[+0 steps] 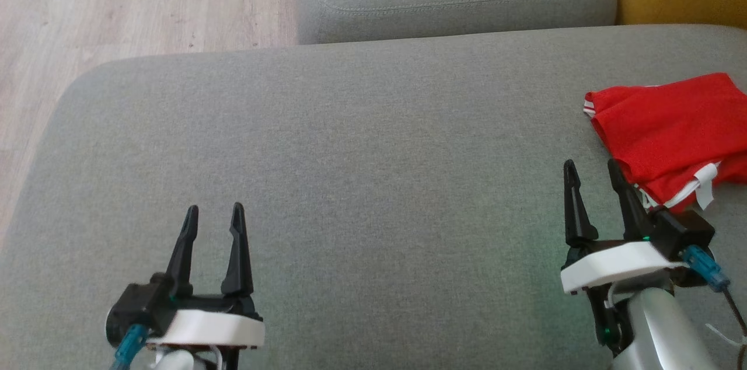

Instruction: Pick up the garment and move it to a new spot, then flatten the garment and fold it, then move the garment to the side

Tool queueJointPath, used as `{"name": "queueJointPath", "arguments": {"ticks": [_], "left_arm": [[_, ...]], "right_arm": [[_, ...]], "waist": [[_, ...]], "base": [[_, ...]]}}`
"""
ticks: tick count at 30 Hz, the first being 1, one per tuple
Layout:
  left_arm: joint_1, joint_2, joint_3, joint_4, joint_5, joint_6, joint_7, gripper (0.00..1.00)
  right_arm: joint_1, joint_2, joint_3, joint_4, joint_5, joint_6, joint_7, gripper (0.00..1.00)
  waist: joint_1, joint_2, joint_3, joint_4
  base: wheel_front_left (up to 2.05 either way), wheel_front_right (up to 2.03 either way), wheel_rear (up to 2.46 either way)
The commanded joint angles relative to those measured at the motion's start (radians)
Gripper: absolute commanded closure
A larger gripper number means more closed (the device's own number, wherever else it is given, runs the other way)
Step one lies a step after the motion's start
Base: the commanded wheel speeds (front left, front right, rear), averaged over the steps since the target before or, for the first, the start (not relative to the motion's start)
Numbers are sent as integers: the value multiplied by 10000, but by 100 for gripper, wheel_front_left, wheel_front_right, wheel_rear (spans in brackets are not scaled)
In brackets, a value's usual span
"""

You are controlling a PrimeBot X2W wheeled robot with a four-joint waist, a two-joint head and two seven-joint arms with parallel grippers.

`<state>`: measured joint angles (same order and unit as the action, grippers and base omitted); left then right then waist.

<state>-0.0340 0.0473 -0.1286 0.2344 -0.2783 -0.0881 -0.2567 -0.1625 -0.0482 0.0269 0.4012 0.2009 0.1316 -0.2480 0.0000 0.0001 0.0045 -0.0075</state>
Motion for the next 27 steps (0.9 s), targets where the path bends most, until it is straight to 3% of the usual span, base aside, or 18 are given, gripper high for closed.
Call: {"name": "queueJointPath", "arguments": {"ticks": [1, 18, 19, 27], "left_arm": [[-287, 30, 240, -232, -104, 17, -51, 0], [-386, 30, 512, -16, -874, -70, -51, 0], [-6, -2, 114, 276, -846, -29, 0, 100], [72, -5, 118, 736, -1216, -16, 123, 100]], "right_arm": [[-250, -21, 268, -300, -31, -9, -123, 0], [-314, -21, 273, -57, 120, -9, -135, 0], [-1, 0, 4, 243, 83, 0, -2, 100], [215, 24, -74, 657, 509, 0, 156, 100]], "waist": [[0, -1, 11, -7], [0, -1, 35, -146], [1, -1, 35, -148], [1, -1, 31, -146]], "base": [[0, 0, 0], [0, 0, 0], [0, 0, 0], [0, 0, 0]]}}
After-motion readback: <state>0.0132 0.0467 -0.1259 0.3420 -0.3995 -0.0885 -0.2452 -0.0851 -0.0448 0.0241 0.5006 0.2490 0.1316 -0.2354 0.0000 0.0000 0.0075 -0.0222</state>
